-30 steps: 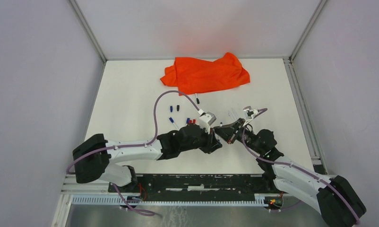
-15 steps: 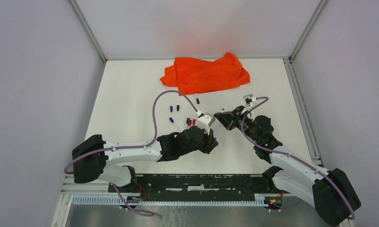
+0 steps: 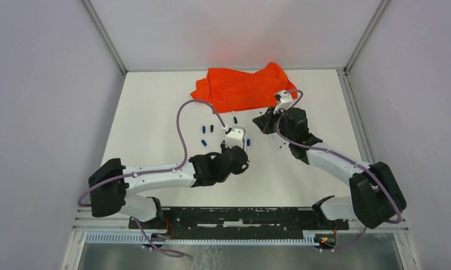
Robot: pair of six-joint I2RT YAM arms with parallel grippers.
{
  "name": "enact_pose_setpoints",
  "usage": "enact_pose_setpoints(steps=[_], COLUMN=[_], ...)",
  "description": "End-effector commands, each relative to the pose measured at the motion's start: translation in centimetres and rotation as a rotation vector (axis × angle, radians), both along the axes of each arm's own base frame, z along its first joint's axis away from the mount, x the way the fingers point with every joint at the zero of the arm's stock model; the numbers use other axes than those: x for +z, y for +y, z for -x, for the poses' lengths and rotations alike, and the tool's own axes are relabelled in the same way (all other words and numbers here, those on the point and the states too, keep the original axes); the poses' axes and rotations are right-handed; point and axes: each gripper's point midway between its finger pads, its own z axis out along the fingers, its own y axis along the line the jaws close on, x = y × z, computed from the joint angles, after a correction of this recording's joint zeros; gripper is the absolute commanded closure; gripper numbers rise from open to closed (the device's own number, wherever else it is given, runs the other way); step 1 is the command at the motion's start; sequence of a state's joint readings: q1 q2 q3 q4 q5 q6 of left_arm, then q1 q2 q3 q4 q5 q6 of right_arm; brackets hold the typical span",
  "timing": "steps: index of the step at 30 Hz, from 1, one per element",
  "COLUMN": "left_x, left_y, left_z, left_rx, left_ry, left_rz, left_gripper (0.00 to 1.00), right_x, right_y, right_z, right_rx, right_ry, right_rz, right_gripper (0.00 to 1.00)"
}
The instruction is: Open the pen caps
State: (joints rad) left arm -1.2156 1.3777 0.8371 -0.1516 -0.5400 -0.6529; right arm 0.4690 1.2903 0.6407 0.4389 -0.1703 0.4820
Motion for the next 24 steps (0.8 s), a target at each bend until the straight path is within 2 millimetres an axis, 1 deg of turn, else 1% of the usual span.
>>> enact_pose_setpoints(steps=[1,2,5,9,11,15,16,19,24], left_x=[2.6,2.2,1.2,-0.8,-1.1,-2.1,-2.7,-3.5,-5.6], left_y=[4.0,4.9,6.2,7.6,8.1,8.6,8.7,9.4,10.2], left_z=[-5.9,-7.3,-10.0,-12.8,-14.1,-16.1,-16.5,-17.7,-19.1], left_rx=[0.346,0.384,0.425,0.442,0.451,0.453,0.457,0.477,0.491], left_ry=[-0.048,-0.023,0.046,0.14,0.158,0.198,0.212,0.233,0.284], left_rz=[-0.046,-0.054,-0.04,-0.064,-0.095,-0.158,-0.176,-0.196,-0.22], left_gripper=[0.92,0.92,0.92,0.92,0.9,0.87,0.86,0.83,0.81], right_x=[-6.0,-6.9,-8.8,-10.7,-11.2,-12.1,-12.3,-13.0,-14.0], right_y=[-1.8,-2.1,-2.9,-3.9,-4.2,-5.1,-5.2,-5.3,-5.6], right_z=[-1.0,-1.2,-1.5,-1.7,-1.8,-1.8,-1.8,-1.7,-1.6], right_rx=[-0.022,-0.03,-0.04,-0.055,-0.053,-0.065,-0.065,-0.056,-0.049], right_ry=[0.119,0.137,0.173,0.207,0.222,0.24,0.243,0.261,0.277], right_rz=[0.272,0.307,0.408,0.514,0.554,0.62,0.629,0.65,0.673], right_gripper=[1.0,1.0,1.0,1.0,1.0,1.0,1.0,1.0,1.0])
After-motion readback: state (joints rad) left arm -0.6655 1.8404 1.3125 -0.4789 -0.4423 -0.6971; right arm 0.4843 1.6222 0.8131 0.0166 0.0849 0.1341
